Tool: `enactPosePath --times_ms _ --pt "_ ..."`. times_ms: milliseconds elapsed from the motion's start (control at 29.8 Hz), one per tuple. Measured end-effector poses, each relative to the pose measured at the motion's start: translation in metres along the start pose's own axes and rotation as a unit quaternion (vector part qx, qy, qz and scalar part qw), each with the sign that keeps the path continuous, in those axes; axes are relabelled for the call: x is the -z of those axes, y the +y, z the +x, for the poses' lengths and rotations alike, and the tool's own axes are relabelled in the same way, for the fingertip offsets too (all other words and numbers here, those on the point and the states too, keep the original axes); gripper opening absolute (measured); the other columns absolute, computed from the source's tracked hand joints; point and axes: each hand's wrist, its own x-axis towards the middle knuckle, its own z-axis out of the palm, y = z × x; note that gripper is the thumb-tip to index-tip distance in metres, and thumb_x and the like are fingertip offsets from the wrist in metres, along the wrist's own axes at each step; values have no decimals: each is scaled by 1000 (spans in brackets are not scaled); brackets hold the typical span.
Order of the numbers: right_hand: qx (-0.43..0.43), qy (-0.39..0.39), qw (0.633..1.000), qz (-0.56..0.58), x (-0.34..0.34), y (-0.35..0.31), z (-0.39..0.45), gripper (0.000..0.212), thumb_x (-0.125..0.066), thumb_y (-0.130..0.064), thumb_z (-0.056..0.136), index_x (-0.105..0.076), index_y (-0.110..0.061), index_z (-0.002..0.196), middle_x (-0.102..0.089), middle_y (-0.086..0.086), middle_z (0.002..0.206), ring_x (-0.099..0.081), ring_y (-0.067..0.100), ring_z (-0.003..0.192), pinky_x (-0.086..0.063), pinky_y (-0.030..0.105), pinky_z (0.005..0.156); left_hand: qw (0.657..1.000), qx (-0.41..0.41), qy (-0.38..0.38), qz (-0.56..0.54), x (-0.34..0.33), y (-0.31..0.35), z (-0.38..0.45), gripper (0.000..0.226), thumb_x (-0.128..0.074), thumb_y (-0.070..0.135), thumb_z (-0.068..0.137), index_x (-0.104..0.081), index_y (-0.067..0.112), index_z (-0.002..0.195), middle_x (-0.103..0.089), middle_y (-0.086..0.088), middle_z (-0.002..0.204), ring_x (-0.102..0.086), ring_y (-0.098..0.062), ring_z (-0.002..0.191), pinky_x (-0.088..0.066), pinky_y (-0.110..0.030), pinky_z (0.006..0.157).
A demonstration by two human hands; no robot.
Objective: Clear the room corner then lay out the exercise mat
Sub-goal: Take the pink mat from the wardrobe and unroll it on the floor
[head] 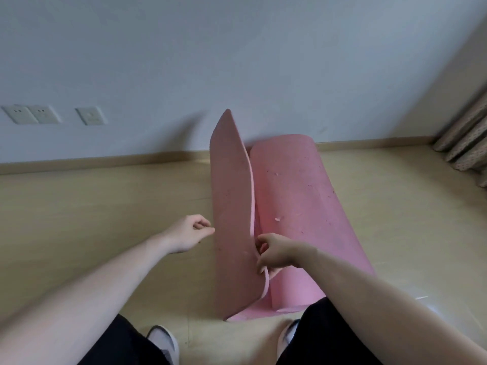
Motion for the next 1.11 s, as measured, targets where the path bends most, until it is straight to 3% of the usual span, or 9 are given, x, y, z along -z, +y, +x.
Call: enactPosePath --times_ms 168,302,436,537,671,771,872,939,1107 --pt "25 -25 999 -7 -28 -27 22 43 -76 3 74 -60 -9 111 -65 12 111 -76 33 87 -65 45 75 995 46 -1 -93 4 -4 -11 49 -59 67 88 -68 23 107 -70 0 110 -74 -26 92 -58 -38 71" --pt "49 -21 998 -29 -48 -45 39 44 -76 -3 73 -61 -12 113 -67 8 110 -75 28 91 -65 44 76 989 94 32 -110 19 -14 -12 64 -50 78 86 -64 18 105 -71 3 106 -76 -23 82 -62 -45 75" --pt "73 -13 996 -57 -66 -62 52 44 -77 -9 75 -62 -15 115 -70 5 110 -72 23 97 -63 41 83 989 129 46 -48 33 -24 -15 65 -46 78 88 -63 18 106 -73 3 99 -77 -18 73 -65 -45 73" --pt "86 -15 994 -71 -76 -71 56 43 -77 -10 78 -62 -16 118 -70 3 112 -69 18 92 -61 31 75 985 163 55 -26 38 -37 -14 70 -45 79 87 -63 15 111 -75 2 95 -76 -17 69 -65 -44 73" --pt "69 -68 995 -28 -90 -78 64 44 -76 -4 83 -58 -10 123 -70 13 116 -73 25 84 -64 38 74 977 198 65 -53 48 -56 -3 76 -46 81 86 -61 15 119 -77 1 92 -77 -16 68 -62 -36 63" --pt "48 -112 993 1 -95 -78 70 44 -75 -9 88 -56 -7 128 -71 19 114 -73 25 81 -64 44 78 974 208 60 -68 51 -62 1 54 -58 63 91 -65 13 109 -76 -2 94 -77 -19 69 -64 -37 66" --pt "30 -114 993 -19 -93 -73 75 42 -73 -15 92 -56 -9 130 -72 9 102 -73 23 82 -63 45 81 975 212 57 -19 49 -76 3 17 -61 20 93 -72 7 96 -76 -10 97 -77 -21 69 -63 -41 67" --pt "17 -107 993 -42 -89 -68 80 39 -70 -15 93 -57 -10 129 -69 4 93 -72 23 83 -63 46 83 970 232 67 -5 50 -90 7 23 -50 2 90 -73 4 87 -77 -18 98 -77 -21 67 -62 -41 65" --pt "-12 -94 991 -92 -77 -49 93 34 -67 -15 93 -59 -11 126 -71 5 92 -74 22 79 -64 45 79 962 269 47 28 59 -110 8 20 -56 13 91 -71 2 101 -74 -12 93 -75 -24 75 -65 -41 65"
